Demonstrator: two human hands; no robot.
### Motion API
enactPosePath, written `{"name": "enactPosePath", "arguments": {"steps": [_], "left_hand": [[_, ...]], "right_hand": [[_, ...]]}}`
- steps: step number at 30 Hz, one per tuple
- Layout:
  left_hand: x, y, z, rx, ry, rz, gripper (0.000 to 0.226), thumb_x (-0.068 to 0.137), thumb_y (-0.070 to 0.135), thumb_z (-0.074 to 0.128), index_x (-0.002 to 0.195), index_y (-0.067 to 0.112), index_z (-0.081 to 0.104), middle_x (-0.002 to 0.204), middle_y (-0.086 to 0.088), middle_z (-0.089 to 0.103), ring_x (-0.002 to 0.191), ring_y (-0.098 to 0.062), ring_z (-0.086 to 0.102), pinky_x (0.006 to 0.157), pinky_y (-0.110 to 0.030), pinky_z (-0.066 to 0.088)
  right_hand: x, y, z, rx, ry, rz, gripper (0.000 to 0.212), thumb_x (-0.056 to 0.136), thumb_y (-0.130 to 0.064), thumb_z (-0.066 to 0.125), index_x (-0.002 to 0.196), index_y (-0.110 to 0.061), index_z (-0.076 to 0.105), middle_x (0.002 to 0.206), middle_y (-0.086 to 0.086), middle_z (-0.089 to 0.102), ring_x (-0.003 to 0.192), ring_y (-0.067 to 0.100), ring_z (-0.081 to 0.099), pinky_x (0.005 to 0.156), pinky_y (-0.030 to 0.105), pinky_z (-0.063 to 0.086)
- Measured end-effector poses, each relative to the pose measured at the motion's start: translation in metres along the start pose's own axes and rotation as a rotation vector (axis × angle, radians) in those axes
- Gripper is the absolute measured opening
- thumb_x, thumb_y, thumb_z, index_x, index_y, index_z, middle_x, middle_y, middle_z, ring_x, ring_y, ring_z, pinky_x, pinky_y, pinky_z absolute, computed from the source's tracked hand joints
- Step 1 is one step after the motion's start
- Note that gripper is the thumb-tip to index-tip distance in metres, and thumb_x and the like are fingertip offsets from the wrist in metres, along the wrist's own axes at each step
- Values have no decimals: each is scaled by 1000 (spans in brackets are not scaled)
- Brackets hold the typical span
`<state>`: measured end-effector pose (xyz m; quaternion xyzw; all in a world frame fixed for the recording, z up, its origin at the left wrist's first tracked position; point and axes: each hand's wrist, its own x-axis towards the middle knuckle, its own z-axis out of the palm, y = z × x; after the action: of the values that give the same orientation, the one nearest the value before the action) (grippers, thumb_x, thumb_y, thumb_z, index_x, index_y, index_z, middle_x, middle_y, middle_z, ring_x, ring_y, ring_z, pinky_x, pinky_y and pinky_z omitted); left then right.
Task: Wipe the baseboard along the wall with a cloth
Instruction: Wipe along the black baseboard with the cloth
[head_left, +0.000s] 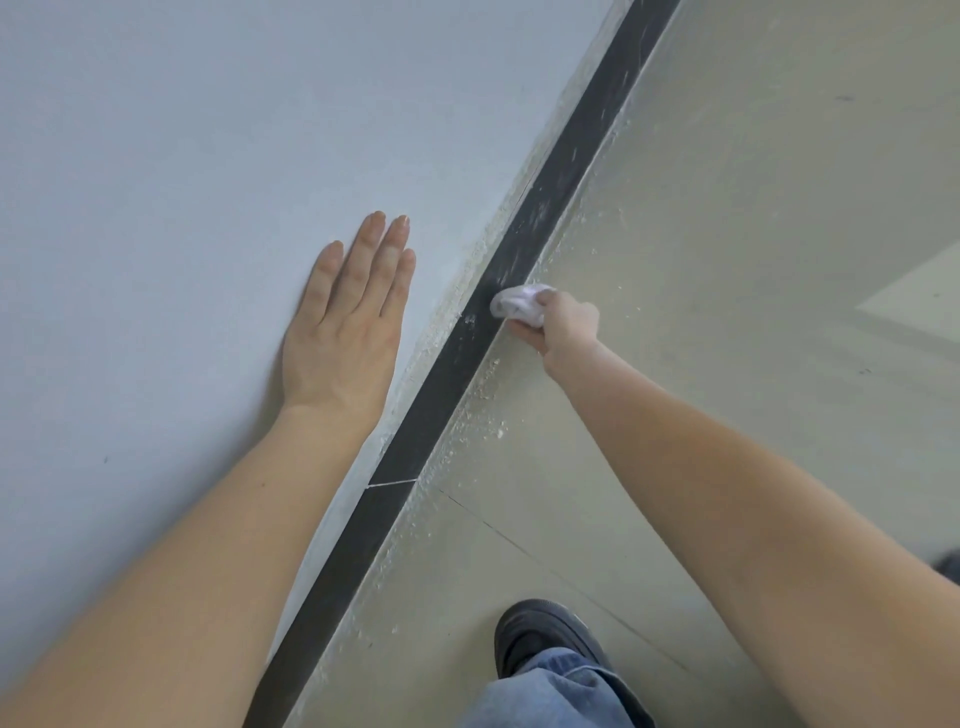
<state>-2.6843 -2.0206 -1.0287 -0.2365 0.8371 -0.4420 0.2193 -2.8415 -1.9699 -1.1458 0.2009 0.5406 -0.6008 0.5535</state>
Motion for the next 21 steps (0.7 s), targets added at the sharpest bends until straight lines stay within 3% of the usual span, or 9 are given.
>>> {"name": "enactPosePath", "arguments": {"steps": [3, 6, 8, 11, 12, 14, 16, 19, 21], "left_hand": [[0, 1, 1, 8, -6, 11, 83, 97, 35, 39, 146, 6, -22, 152, -11, -30, 141, -29, -23, 102, -49, -28], [1, 1, 2, 6, 5, 9, 84, 97, 36, 40, 146, 6, -21, 153, -11, -29, 142, -29, -23, 103, -48, -28], [1, 1, 1, 1, 12, 11, 84, 96, 36, 41, 146, 7, -20, 153, -10, -29, 141, -28, -23, 103, -47, -28], [1, 1, 3, 7, 26, 2, 82, 97, 35, 40, 147, 8, -19, 154, -9, -27, 142, -27, -22, 103, -46, -28], [1, 1, 4, 8, 33, 2, 81, 98, 35, 40, 147, 8, -18, 154, -9, -27, 142, -27, -21, 103, -46, -28], [0, 1, 4, 19, 46, 4, 79, 98, 35, 38, 148, 8, -17, 155, -8, -25, 143, -26, -19, 103, -46, -27], [0, 2, 7, 32, 66, 6, 78, 98, 36, 38, 148, 9, -15, 156, -8, -21, 144, -25, -15, 105, -46, -24], [-1, 2, 8, 60, 75, 5, 79, 97, 39, 39, 149, 8, -13, 157, -9, -19, 145, -26, -12, 107, -46, -21], [-1, 2, 7, 63, 66, 7, 80, 97, 38, 39, 148, 7, -15, 156, -9, -21, 145, -26, -14, 106, -46, -23]], "right_hand": [[6, 12, -12, -142, 142, -73, 8, 88, -16, 52, 82, -10, 52, 81, 9, 59, 70, 25, 65, 74, 39, 58], [-13, 55, -11, -411, -16, 38, 21, 91, -19, 52, 71, -14, 48, 74, 6, 57, 63, 20, 60, 71, 37, 58], [-32, 93, -6, -510, -175, 201, 13, 91, -15, 52, 80, -9, 55, 79, 9, 60, 66, 22, 62, 71, 38, 59], [-53, 124, 10, -411, -397, 410, 24, 91, -5, 49, 112, 4, 58, 95, 17, 64, 74, 26, 65, 75, 38, 60], [-57, 123, 16, -365, -424, 425, 25, 92, -2, 47, 114, 5, 57, 97, 16, 62, 78, 26, 64, 80, 37, 59], [-56, 107, 26, -301, -431, 409, 16, 92, 5, 41, 95, 2, 57, 98, 17, 59, 75, 24, 62, 77, 34, 58], [-47, 83, 32, -260, -396, 392, 21, 90, 8, 34, 80, 0, 51, 91, 17, 56, 67, 21, 58, 68, 31, 56], [-28, 52, 33, -208, -326, 346, 23, 92, 7, 32, 77, -3, 46, 77, 12, 50, 60, 18, 53, 59, 29, 54], [-16, 36, 34, -196, -281, 244, 20, 94, 0, 36, 77, -8, 43, 79, 8, 48, 64, 16, 53, 47, 24, 55]]}}
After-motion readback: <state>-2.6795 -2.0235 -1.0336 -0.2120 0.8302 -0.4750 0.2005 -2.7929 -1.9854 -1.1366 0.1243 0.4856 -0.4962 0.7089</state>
